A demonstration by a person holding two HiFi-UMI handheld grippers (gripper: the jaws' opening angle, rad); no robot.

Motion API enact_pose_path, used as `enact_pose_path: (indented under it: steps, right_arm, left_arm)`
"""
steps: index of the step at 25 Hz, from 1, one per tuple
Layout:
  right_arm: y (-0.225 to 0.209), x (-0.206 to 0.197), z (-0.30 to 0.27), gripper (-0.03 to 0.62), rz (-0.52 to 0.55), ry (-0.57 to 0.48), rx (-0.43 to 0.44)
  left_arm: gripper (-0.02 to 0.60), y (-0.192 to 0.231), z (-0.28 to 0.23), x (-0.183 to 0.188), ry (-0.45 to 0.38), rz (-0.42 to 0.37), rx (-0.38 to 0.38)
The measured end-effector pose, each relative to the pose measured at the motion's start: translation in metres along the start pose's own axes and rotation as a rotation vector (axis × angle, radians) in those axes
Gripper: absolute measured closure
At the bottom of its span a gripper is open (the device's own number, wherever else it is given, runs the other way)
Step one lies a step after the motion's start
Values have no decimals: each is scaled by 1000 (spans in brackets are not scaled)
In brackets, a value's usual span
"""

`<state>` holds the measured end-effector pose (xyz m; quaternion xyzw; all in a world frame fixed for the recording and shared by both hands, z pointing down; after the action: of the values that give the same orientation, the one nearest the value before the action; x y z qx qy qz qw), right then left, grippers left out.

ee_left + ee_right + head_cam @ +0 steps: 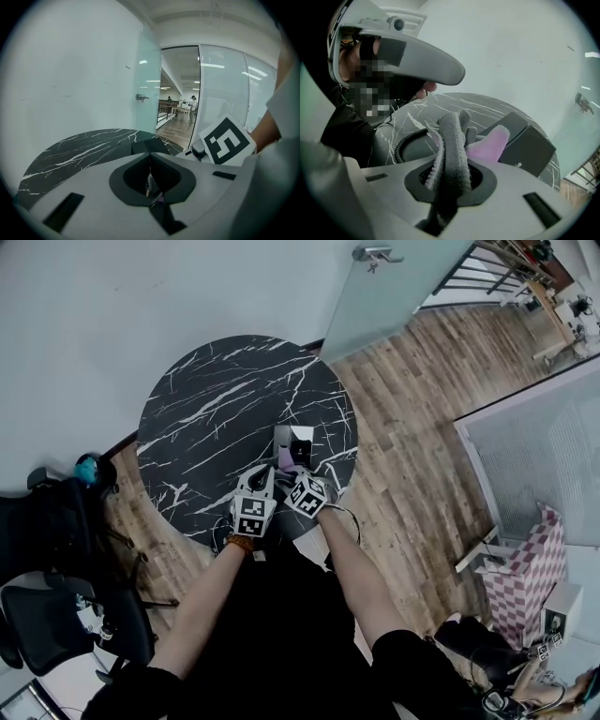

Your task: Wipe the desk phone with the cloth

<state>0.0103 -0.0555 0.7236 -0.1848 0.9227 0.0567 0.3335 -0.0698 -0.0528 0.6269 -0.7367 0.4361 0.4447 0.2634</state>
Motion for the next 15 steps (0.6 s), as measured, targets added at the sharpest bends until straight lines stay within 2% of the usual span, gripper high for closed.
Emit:
enact_pose_path:
  steps: [5, 10, 15]
  right_arm:
    - [2, -3, -1, 539, -32, -5, 94]
    - [-2, -6, 3, 537, -132, -84, 267]
    - [-15, 6, 24, 537, -106, -178, 278]
  left_arm:
    - [568, -3, -1, -2, 8, -1, -7]
    - [568, -2, -2, 1, 1, 0, -6]
    - [568, 4, -1, 3, -6, 8, 5]
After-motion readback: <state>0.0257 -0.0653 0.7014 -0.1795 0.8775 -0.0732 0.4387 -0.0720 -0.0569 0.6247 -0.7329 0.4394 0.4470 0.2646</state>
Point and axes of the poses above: the fingertips, and each gripper's own axes: z backward along the fingers, y to its left, x out of its top, the point moved 6 cm from there along z, backward along the fingers, and after that the axes turned 6 degrees about x, right-handed, at the moved point
